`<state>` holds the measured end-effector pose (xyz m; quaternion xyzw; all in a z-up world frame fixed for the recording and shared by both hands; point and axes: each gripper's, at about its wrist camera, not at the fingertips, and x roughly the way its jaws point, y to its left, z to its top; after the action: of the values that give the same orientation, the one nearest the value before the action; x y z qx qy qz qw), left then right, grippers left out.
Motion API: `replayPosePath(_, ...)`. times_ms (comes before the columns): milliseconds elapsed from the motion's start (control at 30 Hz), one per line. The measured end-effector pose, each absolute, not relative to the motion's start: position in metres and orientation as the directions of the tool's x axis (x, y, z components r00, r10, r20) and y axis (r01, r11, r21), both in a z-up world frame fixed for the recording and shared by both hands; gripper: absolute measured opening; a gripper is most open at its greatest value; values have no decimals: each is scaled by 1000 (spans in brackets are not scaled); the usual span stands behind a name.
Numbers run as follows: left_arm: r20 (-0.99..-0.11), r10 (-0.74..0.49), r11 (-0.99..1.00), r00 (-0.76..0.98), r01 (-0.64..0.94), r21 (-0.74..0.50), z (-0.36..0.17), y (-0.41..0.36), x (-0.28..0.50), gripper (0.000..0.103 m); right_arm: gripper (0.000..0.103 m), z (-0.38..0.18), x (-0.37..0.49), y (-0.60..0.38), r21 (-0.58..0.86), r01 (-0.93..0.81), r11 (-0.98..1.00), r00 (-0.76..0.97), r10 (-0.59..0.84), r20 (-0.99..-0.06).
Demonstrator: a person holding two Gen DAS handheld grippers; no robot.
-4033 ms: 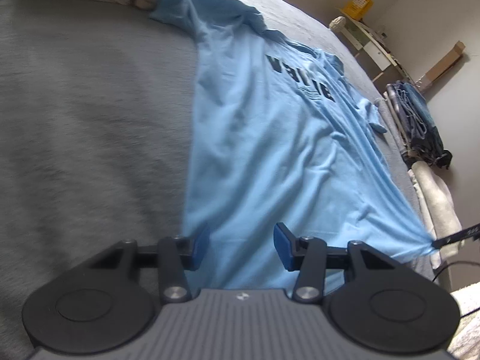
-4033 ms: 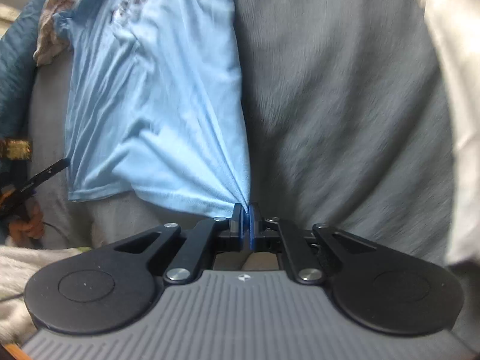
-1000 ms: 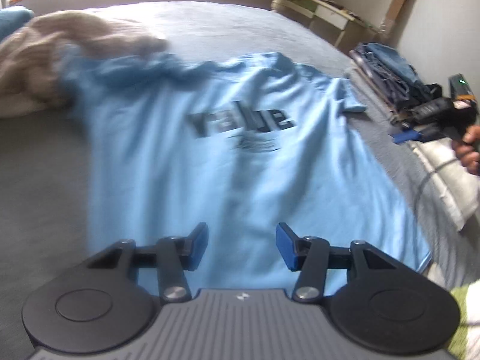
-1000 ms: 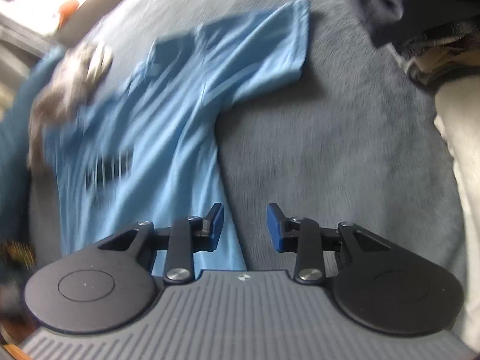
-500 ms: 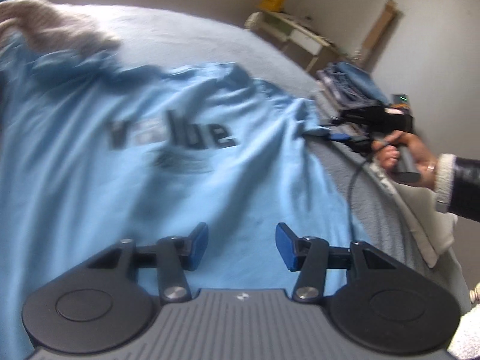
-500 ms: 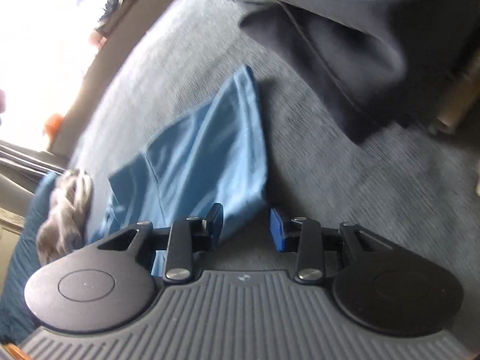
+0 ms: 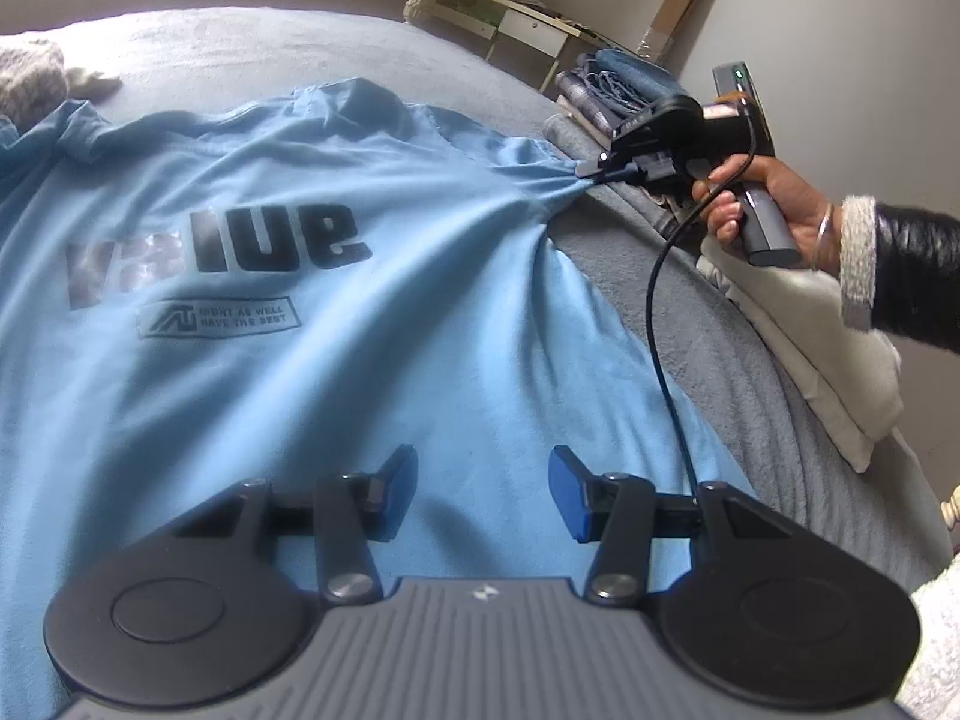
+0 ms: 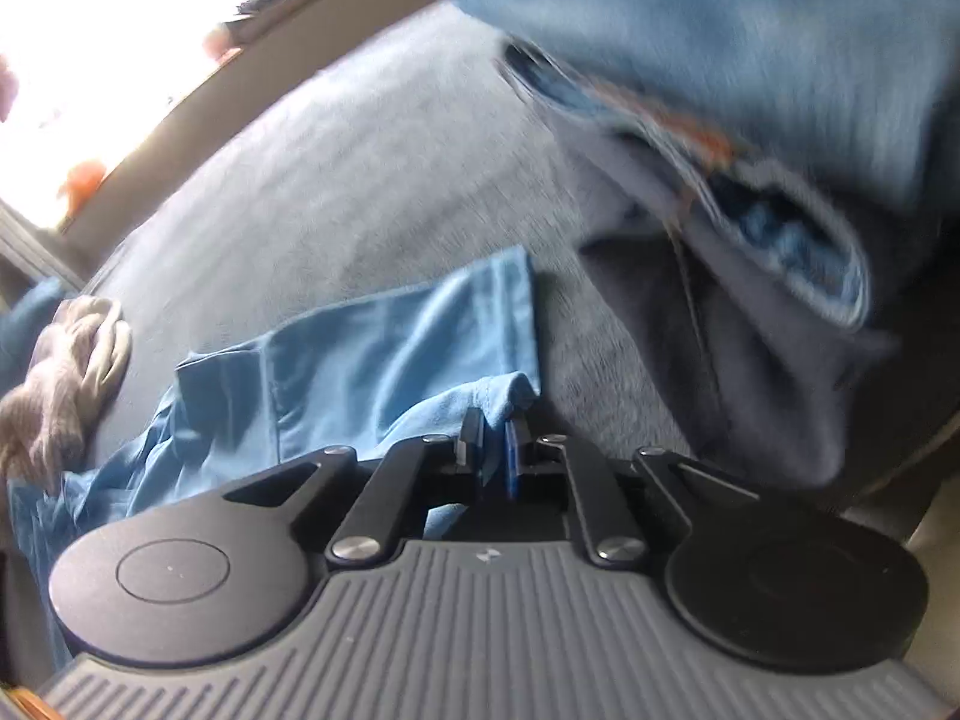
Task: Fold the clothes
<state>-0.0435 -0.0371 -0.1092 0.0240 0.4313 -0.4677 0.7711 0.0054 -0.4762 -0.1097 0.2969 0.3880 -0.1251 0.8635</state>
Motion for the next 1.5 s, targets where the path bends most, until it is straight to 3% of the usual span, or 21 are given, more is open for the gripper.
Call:
replayPosePath(67, -686, -701, 569, 196, 733, -372, -109, -34, -41, 49, 30, -115, -2, -485, 447, 482, 754, 663, 21, -749)
replayPosePath(133, -682, -703, 574, 201, 727, -377, -108, -29, -39, 49, 33, -114, -23, -492, 516, 497, 698, 691, 41, -721)
replayPosePath(200, -678, -705, 576, 207, 724, -379, -108, -26, -36, 49, 33, -113, -43, -499, 580, 502, 641, 718, 65, -693)
replayPosePath(267, -675, -707, 577, 210, 723, -380, -108, -24, -34, 49, 33, -114, -54, -491, 634, 439, 636, 707, 191, -681)
replayPosePath(400, -670, -711, 584, 212, 709, -395, -111, -22, -26, 49, 33, -130, -57, -435, 633, 274, 724, 546, 425, -722)
replayPosePath(500, -671, -712, 587, 207, 700, -407, -115, -22, -23, 49, 27, -142, -54, -403, 593, 209, 778, 476, 449, -756)
replayPosePath(667, -671, -714, 581, 201, 705, -407, -115, -22, -25, 49, 5, -144, -40, -387, 576, 177, 798, 445, 457, -770)
replayPosePath(733, -670, -715, 582, 201, 702, -411, -115, -23, -24, 49, 2, -138, -43, -382, 550, 152, 821, 436, 443, -783)
replayPosePath(967, -687, -701, 587, 192, 702, -402, -118, -24, -23, 49, 1, -130, -76, -406, 491, 253, 833, 456, 345, -820)
replayPosePath(1300, -702, -680, 605, 211, 702, -376, -115, -20, -25, 49, 9, -130, -85, -428, 642, 327, 693, 528, 429, -733)
replayPosePath(1500, -703, -675, 616, 222, 694, -372, -118, -18, -22, 49, 16, -133, -123, -417, 634, 282, 720, 452, 483, -750)
